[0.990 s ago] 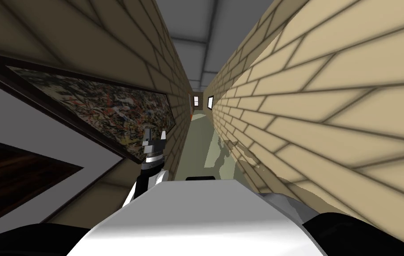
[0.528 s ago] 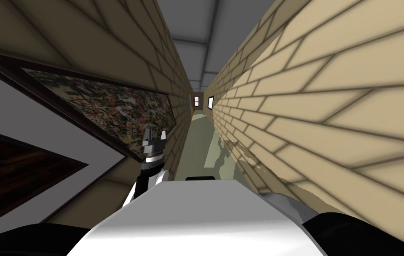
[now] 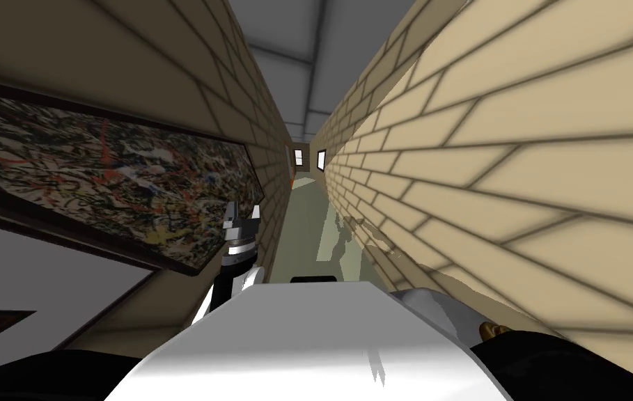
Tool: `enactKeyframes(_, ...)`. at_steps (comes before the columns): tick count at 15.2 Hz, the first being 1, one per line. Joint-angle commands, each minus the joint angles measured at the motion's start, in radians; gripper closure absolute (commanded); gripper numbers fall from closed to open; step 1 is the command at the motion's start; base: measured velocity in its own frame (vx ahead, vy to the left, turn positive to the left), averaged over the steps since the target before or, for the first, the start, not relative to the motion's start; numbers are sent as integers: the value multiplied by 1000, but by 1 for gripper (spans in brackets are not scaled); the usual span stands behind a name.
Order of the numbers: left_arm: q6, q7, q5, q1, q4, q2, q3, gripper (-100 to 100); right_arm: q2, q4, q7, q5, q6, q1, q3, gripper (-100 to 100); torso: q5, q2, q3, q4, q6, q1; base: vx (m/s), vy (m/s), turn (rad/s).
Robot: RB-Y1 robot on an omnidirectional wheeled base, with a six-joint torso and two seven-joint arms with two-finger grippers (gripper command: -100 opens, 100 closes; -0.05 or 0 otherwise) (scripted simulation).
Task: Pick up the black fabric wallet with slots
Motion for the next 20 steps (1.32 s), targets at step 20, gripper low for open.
enactKeyframes(20,0,0,0,0,0,0,0,0,-262,-116,-80,4,33,-314,344,100,0,0,0,0,1,-4,35,7,-240)
